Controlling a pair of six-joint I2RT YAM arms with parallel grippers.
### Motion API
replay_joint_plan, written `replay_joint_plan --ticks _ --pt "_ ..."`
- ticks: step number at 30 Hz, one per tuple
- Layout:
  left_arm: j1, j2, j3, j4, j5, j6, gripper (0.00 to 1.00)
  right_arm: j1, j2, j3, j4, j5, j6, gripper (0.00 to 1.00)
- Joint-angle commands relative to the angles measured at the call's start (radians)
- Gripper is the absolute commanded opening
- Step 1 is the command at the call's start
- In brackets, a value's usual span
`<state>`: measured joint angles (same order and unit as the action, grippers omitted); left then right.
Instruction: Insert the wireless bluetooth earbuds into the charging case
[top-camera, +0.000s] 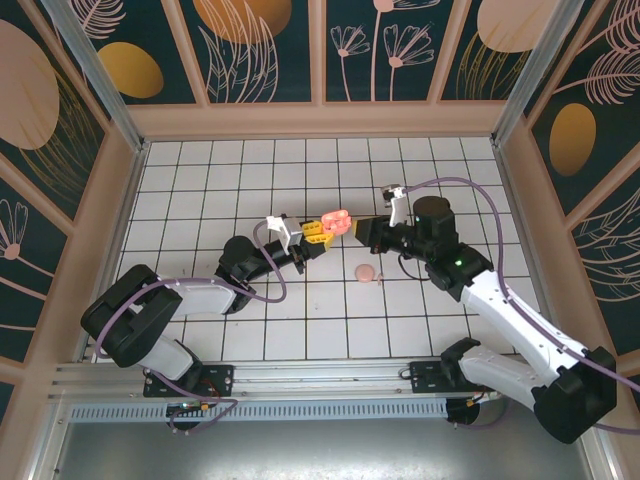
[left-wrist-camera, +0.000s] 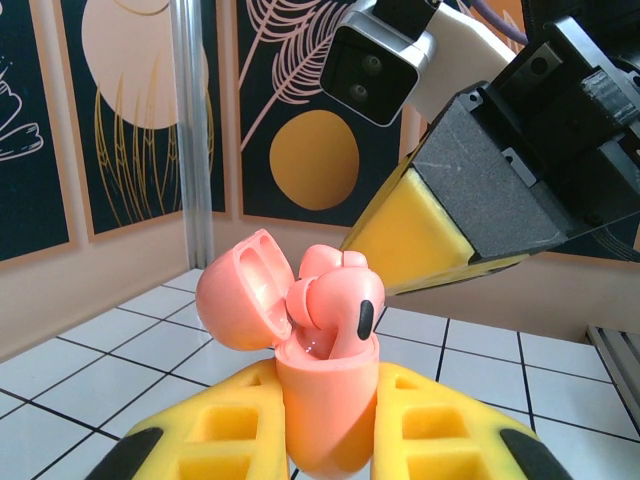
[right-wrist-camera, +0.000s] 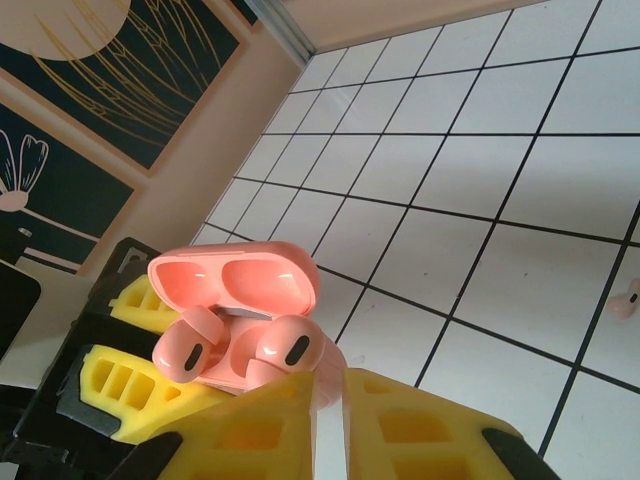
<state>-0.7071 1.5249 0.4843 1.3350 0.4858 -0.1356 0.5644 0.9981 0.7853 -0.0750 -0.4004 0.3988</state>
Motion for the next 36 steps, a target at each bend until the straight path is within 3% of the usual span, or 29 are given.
replay_joint_plan --ticks 1,19,29,36 --pt "-0.001 -0.022 0.02 0.032 0.003 0.012 0.13 0.012 0.008 0.03 0.039 -0.021 -0.014 0.15" --pt "0.0 -0.027 0.012 0.029 0.001 0.017 0.13 0.044 0.023 0.076 -0.015 0.003 -0.044 0.21" --pt "-0.001 -0.025 0.013 0.029 0.001 0.015 0.13 0.078 0.024 0.109 -0.022 0.025 -0.064 0.51" --pt "-0.001 -0.032 0.011 0.026 0.0 0.017 0.13 0.083 0.056 0.119 -0.022 0.034 -0.07 0.55"
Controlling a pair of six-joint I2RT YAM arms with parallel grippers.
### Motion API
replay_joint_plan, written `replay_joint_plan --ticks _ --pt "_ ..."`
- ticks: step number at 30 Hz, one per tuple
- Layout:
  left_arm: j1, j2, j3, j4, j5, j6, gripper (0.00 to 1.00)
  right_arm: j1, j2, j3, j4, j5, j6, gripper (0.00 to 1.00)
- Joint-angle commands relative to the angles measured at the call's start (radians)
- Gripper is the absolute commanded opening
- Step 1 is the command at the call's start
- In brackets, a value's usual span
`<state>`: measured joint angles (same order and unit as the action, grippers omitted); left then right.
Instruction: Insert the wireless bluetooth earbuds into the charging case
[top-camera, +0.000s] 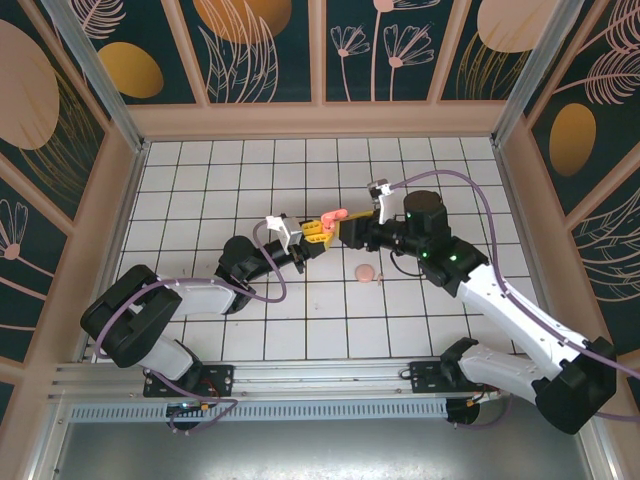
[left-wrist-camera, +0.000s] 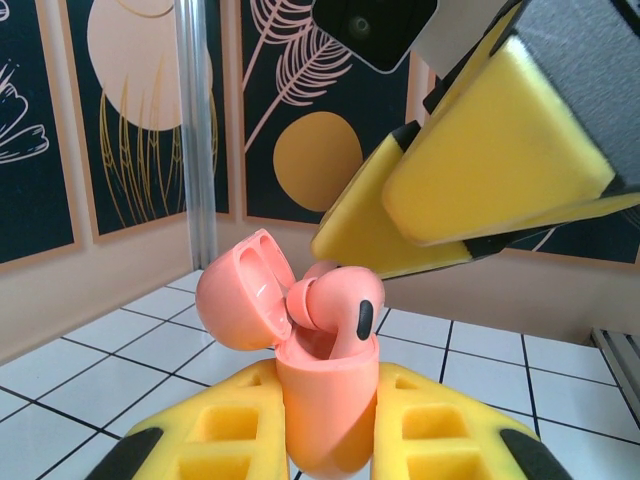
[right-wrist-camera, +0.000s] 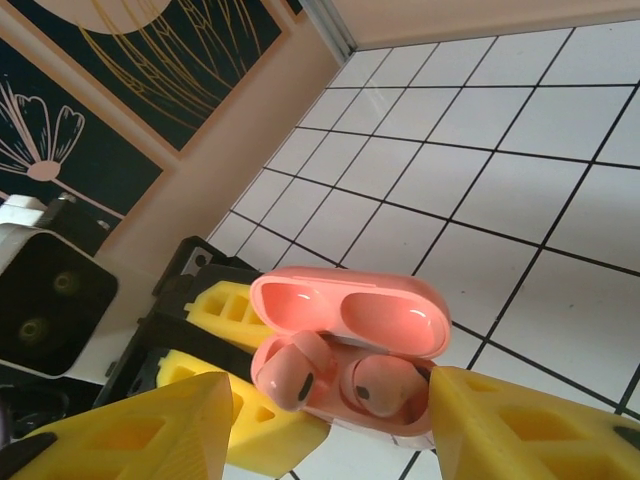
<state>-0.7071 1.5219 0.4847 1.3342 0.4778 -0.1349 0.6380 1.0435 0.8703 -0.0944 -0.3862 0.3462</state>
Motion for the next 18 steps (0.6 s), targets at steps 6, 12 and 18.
replay_joint_plan --ticks 6,12,18 --pt "0.0 -0.032 0.011 0.028 0.01 0.015 0.13 0.011 0.027 0.036 -0.004 0.023 -0.016 0.54" --pt "-0.001 -0.038 0.009 0.026 0.012 0.017 0.13 0.02 0.055 0.052 -0.033 0.048 -0.024 0.54" --pt "-0.001 -0.04 0.009 0.023 0.011 0.017 0.13 0.049 0.075 0.084 -0.098 0.122 -0.047 0.55"
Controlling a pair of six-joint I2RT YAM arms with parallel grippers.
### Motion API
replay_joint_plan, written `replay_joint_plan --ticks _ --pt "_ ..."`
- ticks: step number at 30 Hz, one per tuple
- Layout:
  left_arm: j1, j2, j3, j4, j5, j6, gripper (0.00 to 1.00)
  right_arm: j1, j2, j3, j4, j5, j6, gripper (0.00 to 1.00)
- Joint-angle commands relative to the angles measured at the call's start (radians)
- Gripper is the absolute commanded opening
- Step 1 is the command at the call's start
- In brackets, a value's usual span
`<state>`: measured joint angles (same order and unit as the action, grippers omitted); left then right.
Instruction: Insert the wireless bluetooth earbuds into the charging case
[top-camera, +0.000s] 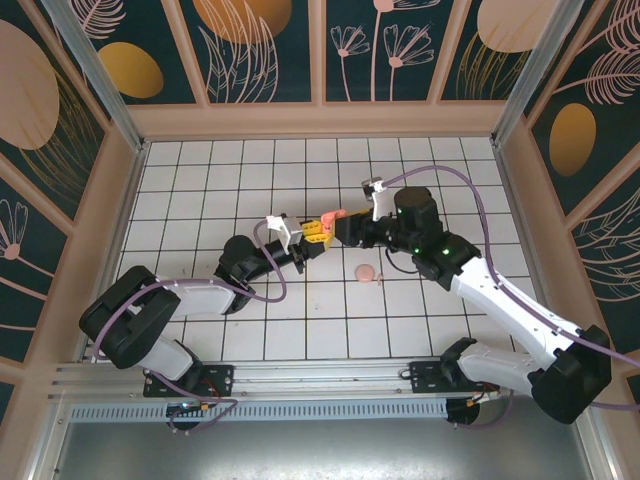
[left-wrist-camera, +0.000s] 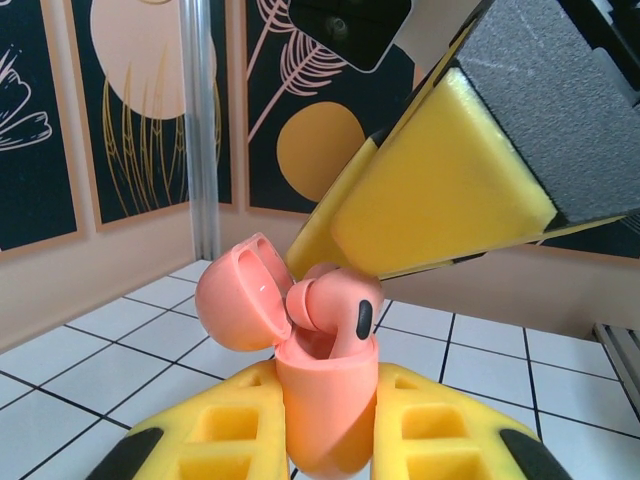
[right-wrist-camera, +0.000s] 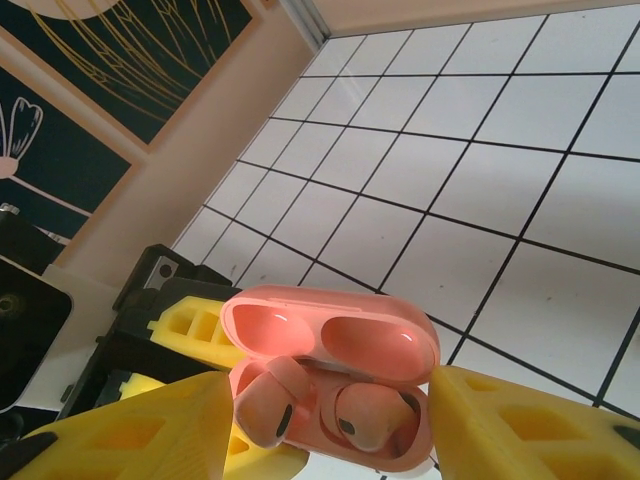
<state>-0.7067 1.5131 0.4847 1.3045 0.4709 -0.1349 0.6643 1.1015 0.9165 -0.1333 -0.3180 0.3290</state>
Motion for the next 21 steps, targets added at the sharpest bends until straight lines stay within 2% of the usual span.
replay_joint_plan --ticks 1,9,16,21 --pt "-0.002 -0.032 0.011 0.053 0.018 0.016 0.13 0.027 0.02 0.042 -0.066 0.061 -0.032 0.55" --pt "-0.001 -0.033 0.009 0.045 0.014 0.02 0.13 0.037 -0.009 0.048 -0.053 0.097 -0.041 0.63" --pt "0.0 -0.033 0.008 0.049 0.015 0.018 0.13 0.019 -0.091 0.025 -0.03 0.091 -0.02 0.74" --pt "-0.002 -0.032 0.008 0.05 0.017 0.017 0.13 -0.009 -0.107 -0.006 -0.042 0.062 -0.004 0.77"
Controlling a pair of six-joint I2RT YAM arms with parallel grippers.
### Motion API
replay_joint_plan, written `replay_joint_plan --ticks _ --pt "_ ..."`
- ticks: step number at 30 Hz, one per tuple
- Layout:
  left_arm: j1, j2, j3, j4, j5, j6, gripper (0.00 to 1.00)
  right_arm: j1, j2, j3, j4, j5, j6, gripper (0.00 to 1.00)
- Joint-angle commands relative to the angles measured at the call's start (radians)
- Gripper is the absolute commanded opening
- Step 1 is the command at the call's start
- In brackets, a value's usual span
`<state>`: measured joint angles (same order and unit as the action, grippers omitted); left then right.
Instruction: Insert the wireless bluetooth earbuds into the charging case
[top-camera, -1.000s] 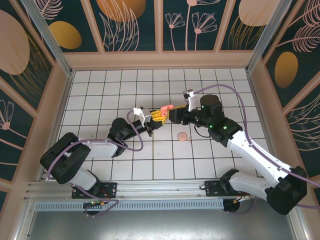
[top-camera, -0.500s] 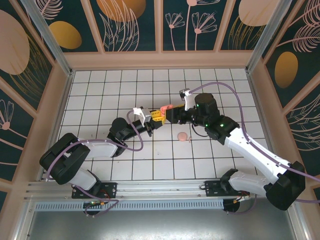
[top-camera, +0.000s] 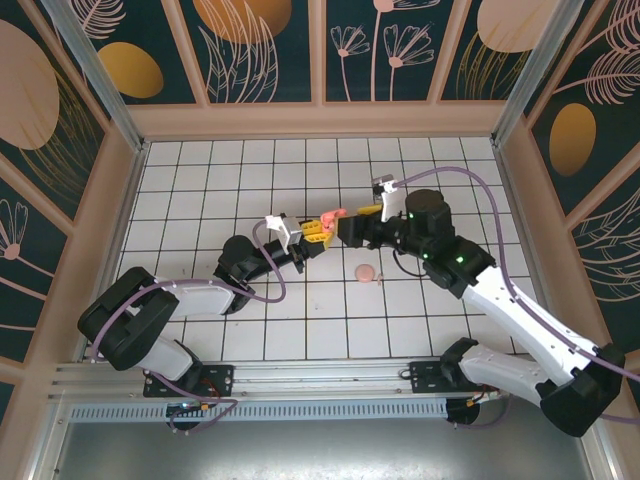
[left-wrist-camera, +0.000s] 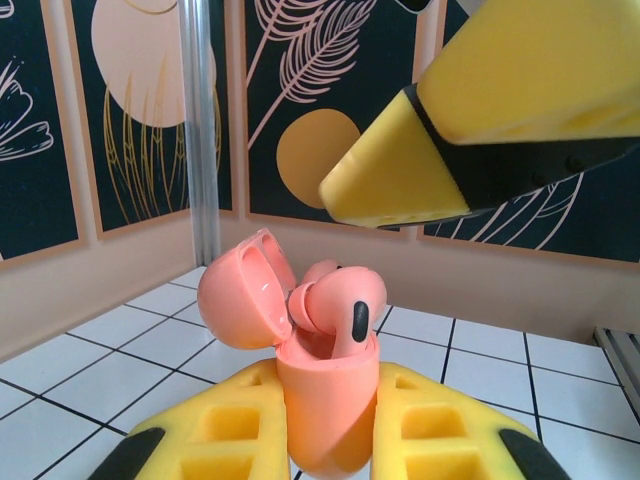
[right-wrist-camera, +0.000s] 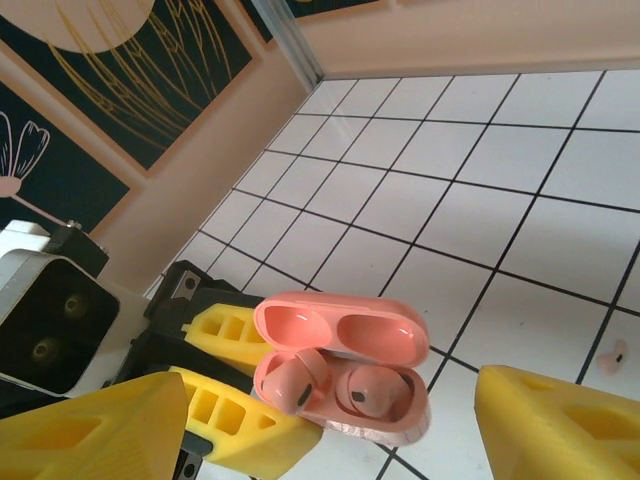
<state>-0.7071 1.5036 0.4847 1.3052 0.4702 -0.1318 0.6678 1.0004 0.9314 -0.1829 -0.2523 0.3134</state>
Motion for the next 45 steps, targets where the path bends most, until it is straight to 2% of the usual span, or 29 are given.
replay_joint_plan --ticks 1,12,34,45 --pt "-0.002 -0.023 0.008 0.049 0.017 0.013 0.13 -0.013 -0.002 -0.022 0.006 -0.011 0.012 0.77" --pt "-0.001 -0.032 0.008 0.043 0.015 0.018 0.13 -0.013 0.085 -0.014 0.01 -0.059 0.007 0.77" --pt "0.0 -0.044 0.008 0.069 0.069 0.013 0.13 -0.014 0.122 -0.003 -0.01 0.023 0.018 0.76" --pt "-0.001 -0.049 0.0 0.072 0.07 0.009 0.14 -0.031 0.082 -0.013 0.034 -0.068 0.015 0.77"
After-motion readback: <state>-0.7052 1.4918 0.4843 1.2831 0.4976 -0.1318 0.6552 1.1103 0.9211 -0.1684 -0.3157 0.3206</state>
